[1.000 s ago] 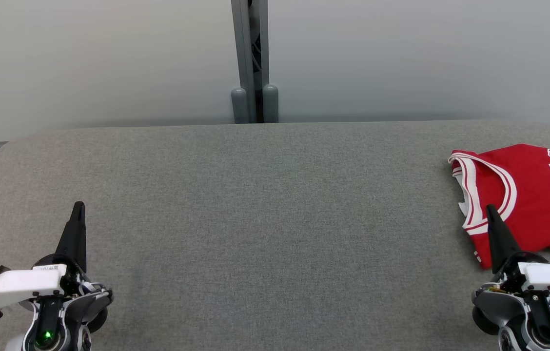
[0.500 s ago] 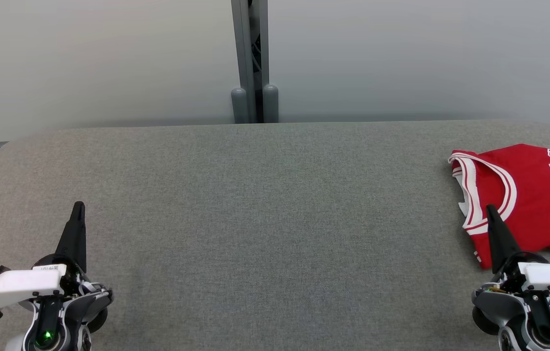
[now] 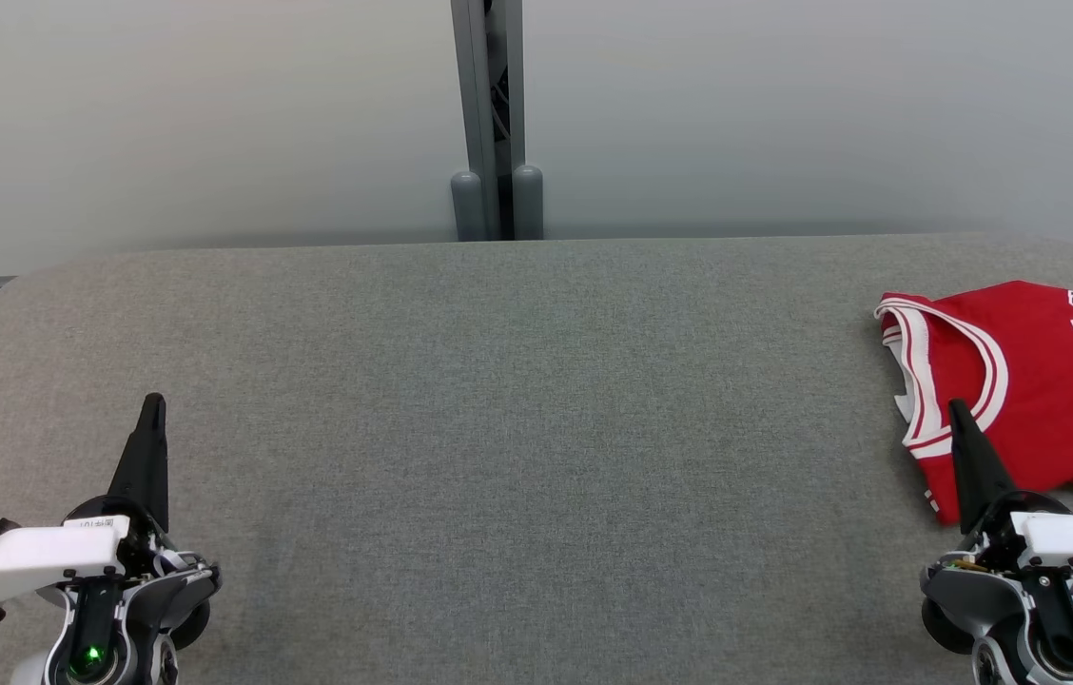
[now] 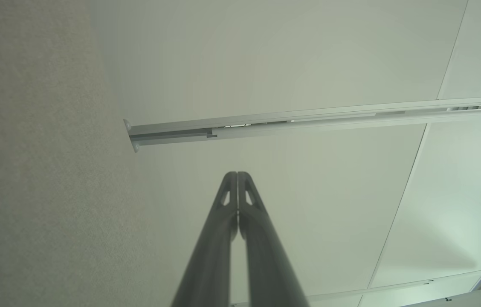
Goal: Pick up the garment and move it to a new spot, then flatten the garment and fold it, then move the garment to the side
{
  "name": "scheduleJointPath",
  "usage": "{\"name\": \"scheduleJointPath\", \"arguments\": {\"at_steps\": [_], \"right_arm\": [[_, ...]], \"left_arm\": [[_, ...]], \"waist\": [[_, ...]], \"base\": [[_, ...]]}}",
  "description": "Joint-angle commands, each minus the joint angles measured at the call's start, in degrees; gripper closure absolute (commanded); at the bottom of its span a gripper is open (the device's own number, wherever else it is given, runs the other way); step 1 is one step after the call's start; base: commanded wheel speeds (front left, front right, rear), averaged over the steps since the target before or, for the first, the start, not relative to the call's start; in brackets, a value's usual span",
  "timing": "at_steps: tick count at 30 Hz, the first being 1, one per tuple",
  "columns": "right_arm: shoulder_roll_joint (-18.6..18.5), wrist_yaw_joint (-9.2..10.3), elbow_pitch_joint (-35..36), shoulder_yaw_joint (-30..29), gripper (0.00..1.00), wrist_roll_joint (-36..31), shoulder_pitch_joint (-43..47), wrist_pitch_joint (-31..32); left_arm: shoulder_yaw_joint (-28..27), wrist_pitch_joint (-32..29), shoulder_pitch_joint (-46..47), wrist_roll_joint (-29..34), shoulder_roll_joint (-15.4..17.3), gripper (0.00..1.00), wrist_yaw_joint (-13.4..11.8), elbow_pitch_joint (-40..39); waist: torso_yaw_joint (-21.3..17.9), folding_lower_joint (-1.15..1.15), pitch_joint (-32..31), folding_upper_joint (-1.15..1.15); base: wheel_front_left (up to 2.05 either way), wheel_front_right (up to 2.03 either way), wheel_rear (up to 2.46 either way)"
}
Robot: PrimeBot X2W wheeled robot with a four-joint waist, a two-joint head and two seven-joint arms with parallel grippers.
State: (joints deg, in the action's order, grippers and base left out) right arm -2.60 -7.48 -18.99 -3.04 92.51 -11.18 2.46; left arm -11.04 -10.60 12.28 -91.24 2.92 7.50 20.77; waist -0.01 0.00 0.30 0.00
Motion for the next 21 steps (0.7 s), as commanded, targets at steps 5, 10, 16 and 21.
{"name": "scheduleJointPath", "arguments": {"at_steps": [5, 10, 16, 21], "right_arm": [[-0.5, -0.02, 0.0, -0.1, 1.00, 0.1, -0.3, 0.0], [-0.5, -0.02, 0.1, -0.1, 1.00, 0.1, -0.3, 0.0], [-0.5, -0.02, 0.1, -0.1, 1.00, 0.1, -0.3, 0.0], [-0.5, -0.02, 0.1, -0.1, 1.00, 0.1, -0.3, 0.0]], "left_arm": [[-0.2, -0.2, 1.1, 0.5, 0.1, 1.00, 0.3, -0.1], [-0.3, -0.3, 1.1, 0.5, 0.1, 1.00, 0.3, -0.1], [-0.3, -0.3, 1.1, 0.6, 0.1, 1.00, 0.3, -0.1], [-0.3, -0.3, 1.1, 0.6, 0.1, 1.00, 0.3, -0.1]], "waist": [[0.0, 0.00, 0.0, 0.00], [0.0, 0.00, 0.0, 0.00], [0.0, 0.00, 0.0, 0.00], [0.0, 0.00, 0.0, 0.00]], "base": [[0.00, 0.00, 0.00], [0.00, 0.00, 0.00], [0.00, 0.00, 0.00], [0.00, 0.00, 0.00]]}}
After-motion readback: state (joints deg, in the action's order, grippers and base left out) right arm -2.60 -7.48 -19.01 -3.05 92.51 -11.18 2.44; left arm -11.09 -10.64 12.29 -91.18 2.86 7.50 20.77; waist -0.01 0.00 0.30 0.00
